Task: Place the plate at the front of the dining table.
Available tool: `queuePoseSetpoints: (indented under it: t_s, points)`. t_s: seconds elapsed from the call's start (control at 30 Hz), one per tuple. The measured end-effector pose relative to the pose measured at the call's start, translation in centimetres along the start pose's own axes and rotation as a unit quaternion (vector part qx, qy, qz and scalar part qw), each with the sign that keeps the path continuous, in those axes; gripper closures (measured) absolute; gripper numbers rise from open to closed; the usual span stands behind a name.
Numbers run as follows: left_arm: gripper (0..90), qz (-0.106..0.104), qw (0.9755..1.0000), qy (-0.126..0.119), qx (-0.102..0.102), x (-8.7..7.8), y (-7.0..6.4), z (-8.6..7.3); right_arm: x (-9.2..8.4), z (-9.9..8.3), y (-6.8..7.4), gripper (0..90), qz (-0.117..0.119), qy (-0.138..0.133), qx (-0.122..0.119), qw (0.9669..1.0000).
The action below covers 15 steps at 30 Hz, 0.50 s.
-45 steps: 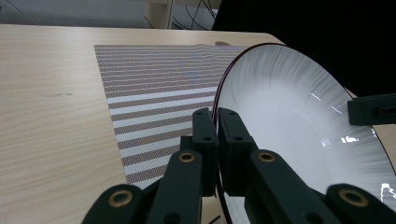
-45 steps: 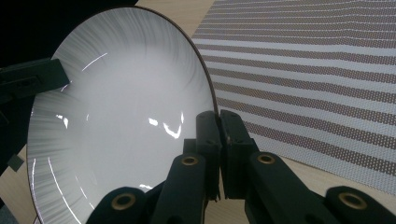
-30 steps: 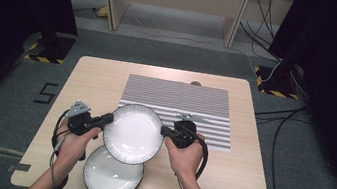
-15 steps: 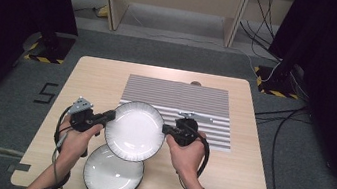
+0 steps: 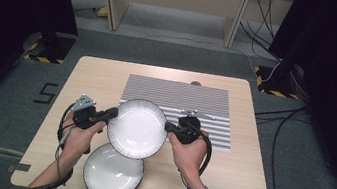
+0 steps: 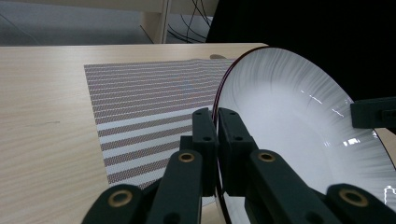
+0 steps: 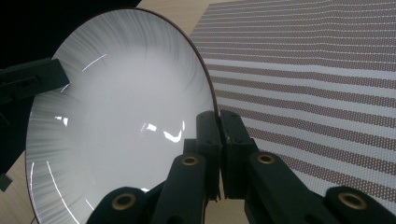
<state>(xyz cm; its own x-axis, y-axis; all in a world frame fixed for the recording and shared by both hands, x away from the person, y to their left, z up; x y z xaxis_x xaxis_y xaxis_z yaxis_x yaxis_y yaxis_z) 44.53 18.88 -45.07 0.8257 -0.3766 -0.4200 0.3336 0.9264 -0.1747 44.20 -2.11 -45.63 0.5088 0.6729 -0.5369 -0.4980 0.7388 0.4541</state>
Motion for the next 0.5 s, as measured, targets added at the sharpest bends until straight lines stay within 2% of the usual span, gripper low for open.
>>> queuePoseSetpoints:
  t_s: [0.5]
  points:
    - [86.2,-0.001,1.0000,-0.003,-0.002,0.96,-0.23,0.35,-0.11,0.64,-0.66,88.0,-0.009,-0.005,0.000,0.9999]
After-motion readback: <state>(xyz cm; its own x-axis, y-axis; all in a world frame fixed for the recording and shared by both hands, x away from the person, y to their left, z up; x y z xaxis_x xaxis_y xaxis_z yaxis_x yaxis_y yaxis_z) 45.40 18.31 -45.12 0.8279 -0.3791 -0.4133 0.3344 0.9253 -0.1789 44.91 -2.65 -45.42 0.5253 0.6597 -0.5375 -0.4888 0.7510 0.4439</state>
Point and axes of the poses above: each handheld gripper's, and its own axes: x roughly forward along the jaws, z roughly out of its top, y roughly to its left, the point moved 9 cm from there along x, roughly forward along the jaws, and after that the axes turned 9 degrees about z, right-handed, at the moved point
